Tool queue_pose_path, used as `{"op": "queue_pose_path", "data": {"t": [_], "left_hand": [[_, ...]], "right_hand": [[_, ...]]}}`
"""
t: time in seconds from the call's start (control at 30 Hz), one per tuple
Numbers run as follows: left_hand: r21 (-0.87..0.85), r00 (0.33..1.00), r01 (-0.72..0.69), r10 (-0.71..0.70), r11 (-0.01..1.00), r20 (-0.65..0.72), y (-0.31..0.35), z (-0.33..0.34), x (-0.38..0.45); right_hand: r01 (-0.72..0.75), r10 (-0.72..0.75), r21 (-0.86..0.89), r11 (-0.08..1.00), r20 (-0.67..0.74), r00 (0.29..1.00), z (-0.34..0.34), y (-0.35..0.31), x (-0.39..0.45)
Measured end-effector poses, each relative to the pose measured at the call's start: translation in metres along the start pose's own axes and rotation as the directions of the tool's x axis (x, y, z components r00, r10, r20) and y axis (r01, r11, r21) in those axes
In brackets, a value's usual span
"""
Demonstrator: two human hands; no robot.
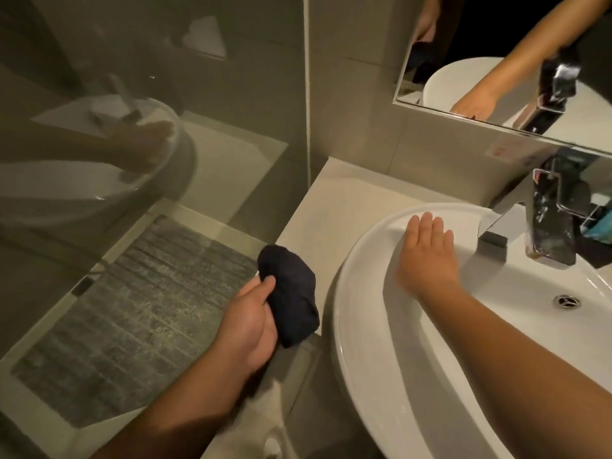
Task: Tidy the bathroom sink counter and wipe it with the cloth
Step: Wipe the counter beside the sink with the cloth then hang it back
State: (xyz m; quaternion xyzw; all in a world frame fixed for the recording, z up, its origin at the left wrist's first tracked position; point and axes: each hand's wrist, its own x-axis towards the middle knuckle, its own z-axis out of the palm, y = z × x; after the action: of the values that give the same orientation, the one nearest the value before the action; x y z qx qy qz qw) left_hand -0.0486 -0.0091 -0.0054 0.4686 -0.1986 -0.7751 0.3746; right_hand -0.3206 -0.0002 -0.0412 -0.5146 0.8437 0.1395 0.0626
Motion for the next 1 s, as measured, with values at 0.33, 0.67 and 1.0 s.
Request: {"op": "queue_pose_path", "data": {"t": [0.33,0.67,1.0], "left_hand": [[0.433,0.473,-0.812,-0.007,-0.391,0.881,0.033,0.218,0.244],[0.21,0.387,-0.884,-0.404,-0.417,0.828,-0.029,0.212,0.303],[0.41,0.526,-0.822,-0.252,-0.394,0.812,-0.004,0.066,0.22]], "right_hand": [[-0.034,0.048,0.112,0.993,-0.132,0.99,0.012,-0.006,0.007],[-0.04,0.082,0.142,0.989,-0.303,0.949,0.036,-0.007,0.017],[-0.047,0.064,0.065,0.997,-0.289,0.955,0.036,-0.006,0.017]]}}
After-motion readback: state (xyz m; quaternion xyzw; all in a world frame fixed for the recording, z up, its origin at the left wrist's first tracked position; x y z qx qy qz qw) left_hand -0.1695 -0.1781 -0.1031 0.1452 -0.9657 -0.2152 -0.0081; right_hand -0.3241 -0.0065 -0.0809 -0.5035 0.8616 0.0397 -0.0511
